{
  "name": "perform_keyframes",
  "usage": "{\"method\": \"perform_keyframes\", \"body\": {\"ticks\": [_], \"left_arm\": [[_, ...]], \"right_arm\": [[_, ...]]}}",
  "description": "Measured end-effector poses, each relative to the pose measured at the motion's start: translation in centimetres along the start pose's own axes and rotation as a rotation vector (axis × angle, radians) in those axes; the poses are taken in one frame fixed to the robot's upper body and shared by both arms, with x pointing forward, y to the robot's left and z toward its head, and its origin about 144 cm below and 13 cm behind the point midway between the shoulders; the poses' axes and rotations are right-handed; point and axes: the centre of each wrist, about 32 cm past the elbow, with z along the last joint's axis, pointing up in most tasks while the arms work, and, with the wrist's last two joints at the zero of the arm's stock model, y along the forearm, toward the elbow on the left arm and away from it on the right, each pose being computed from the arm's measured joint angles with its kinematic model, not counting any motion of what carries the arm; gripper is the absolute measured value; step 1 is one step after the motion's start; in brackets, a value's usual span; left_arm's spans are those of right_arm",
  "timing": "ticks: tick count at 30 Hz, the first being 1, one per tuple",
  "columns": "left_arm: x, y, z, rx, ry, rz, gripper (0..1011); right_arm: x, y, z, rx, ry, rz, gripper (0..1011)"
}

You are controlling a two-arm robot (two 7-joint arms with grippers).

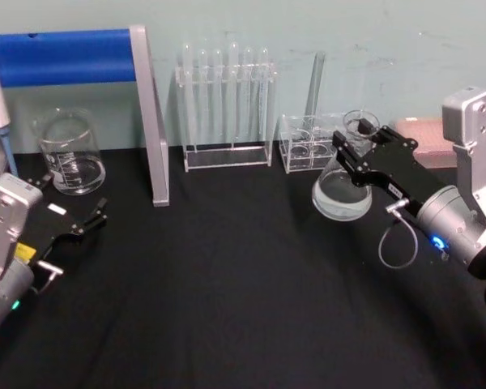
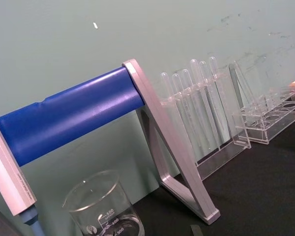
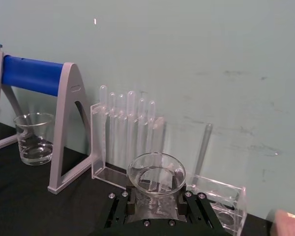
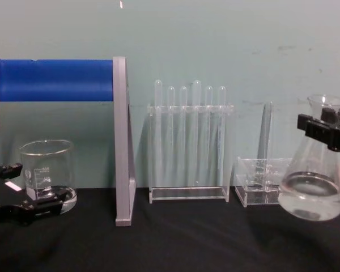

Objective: Grasp the erlenmeyer flask with one hand, shake it three times, then place it back.

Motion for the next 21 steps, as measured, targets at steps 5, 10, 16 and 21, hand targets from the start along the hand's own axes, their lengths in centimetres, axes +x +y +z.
{"method": "perform_keyframes", "body": {"ticks": [5,10,16,21], "left_arm": [[0.0,0.0,0.0,0.0,0.0,0.0,1001],[0.0,0.0,0.0,0.0,0.0,0.0,1001],[0.0,0.0,0.0,0.0,0.0,0.0,1001],[0.0,0.0,0.0,0.0,0.0,0.0,1001]], "right_arm": [[-0.5,-0.1,0.0,-0.001,0.002,0.026,450],[-1.5,-0.2,0.1,0.002,0.004,0.081,450],[-3.1,-0.4,0.2,0.009,0.01,0.17,450],[-4.2,-0.6,0.3,0.011,0.015,0.231,450]]}}
